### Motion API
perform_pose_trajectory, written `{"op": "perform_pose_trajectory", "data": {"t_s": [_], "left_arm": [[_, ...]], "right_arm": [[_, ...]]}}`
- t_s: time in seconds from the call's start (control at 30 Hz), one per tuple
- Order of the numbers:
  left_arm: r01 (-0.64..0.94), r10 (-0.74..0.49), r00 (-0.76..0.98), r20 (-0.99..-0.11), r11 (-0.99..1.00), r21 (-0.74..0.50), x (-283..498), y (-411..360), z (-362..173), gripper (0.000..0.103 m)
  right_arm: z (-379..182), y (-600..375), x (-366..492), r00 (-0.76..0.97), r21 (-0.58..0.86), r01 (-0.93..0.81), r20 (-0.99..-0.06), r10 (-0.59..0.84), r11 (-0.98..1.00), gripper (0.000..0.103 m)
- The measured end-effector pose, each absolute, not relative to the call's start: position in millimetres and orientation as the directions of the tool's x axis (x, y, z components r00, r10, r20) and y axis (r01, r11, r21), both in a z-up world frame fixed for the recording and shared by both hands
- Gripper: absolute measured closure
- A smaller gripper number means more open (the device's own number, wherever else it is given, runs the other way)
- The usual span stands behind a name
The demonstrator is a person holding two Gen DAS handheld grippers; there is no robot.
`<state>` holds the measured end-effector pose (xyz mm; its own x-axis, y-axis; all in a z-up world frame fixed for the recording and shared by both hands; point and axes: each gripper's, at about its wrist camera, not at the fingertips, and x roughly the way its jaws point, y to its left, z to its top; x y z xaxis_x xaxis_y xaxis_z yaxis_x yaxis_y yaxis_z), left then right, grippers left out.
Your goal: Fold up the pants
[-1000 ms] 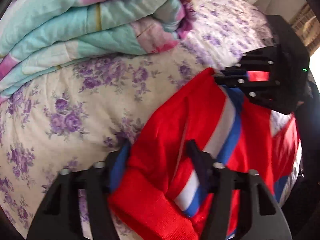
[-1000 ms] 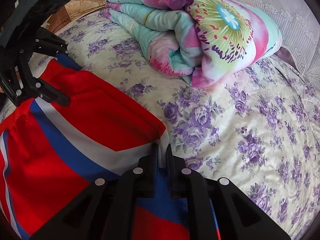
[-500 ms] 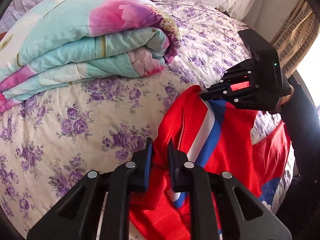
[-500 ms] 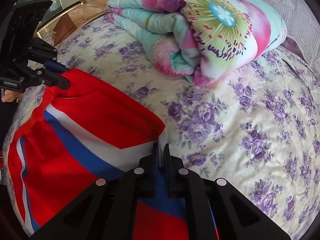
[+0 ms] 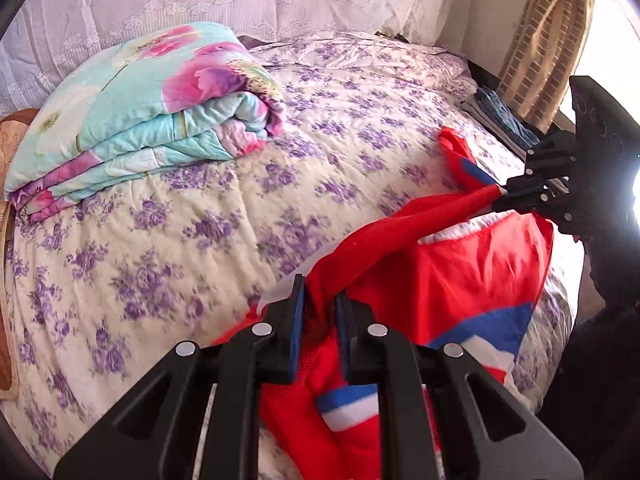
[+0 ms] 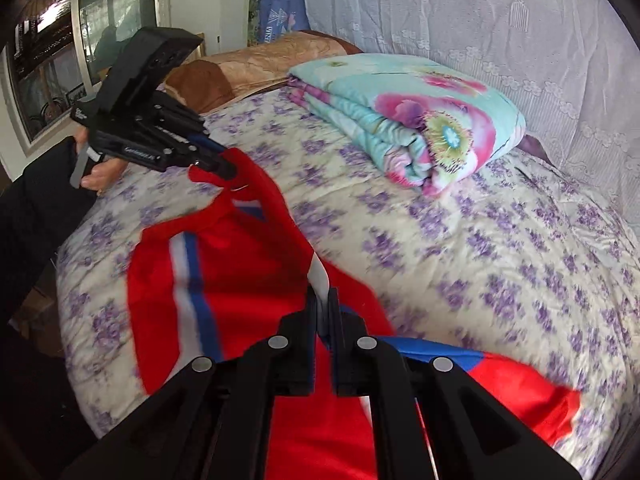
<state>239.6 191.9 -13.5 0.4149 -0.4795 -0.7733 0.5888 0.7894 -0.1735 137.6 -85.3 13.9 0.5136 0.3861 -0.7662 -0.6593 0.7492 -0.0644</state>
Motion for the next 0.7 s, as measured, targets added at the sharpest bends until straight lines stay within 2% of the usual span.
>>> {"op": "perform_pose_trajectory", "data": {"t_s": [0.17, 0.23, 0.43, 0.53, 0.57, 0.6, 0.63, 0.7], "left_arm": [[0.612, -0.514, 0.404, -0.757, 0.767, -0.195, 173.9, 199.0, -26.2, 0.091], [0.616, -0.51, 0.399, -0.762, 0.765, -0.189, 154.9, 201.1, -31.8, 0.091], [0.596, -0.424, 0.34, -0.839, 0.787, -0.156, 139.1, 196.8, -74.3, 0.091], [0.601, -0.412, 0.338, -0.846, 0.787, -0.143, 129.2, 196.8, -80.5, 0.089], [0.608, -0.417, 0.338, -0.844, 0.781, -0.143, 123.6, 197.9, -77.7, 0.086], [0.619, -0.43, 0.334, -0.839, 0.771, -0.149, 116.5, 199.8, -73.6, 0.076], [0.625, -0.447, 0.339, -0.828, 0.765, -0.157, 108.8, 202.9, -67.9, 0.061], [0.636, -0.49, 0.355, -0.796, 0.751, -0.178, 92.1, 209.3, -53.9, 0.051]], "right_arm": [[-21.6, -64.8, 62.2, 0.441, 0.032, -0.659, -0.792, 0.421, 0.751, 0.098], [-32.8, -56.3, 42.3, 0.435, 0.023, -0.668, -0.799, 0.416, 0.744, 0.098], [-71.0, -50.5, 36.8, 0.396, 0.065, -0.622, -0.833, 0.386, 0.78, 0.097], [-92.5, -46.2, 38.2, 0.379, 0.078, -0.598, -0.849, 0.367, 0.798, 0.097], [-96.2, -44.9, 37.2, 0.386, 0.07, -0.595, -0.849, 0.361, 0.8, 0.097], [-97.5, -43.8, 35.6, 0.396, 0.059, -0.593, -0.847, 0.355, 0.803, 0.097], [-97.4, -43.7, 34.4, 0.404, 0.055, -0.589, -0.844, 0.353, 0.806, 0.097], [-96.9, -46.4, 33.1, 0.409, 0.069, -0.579, -0.838, 0.362, 0.813, 0.097]]}}
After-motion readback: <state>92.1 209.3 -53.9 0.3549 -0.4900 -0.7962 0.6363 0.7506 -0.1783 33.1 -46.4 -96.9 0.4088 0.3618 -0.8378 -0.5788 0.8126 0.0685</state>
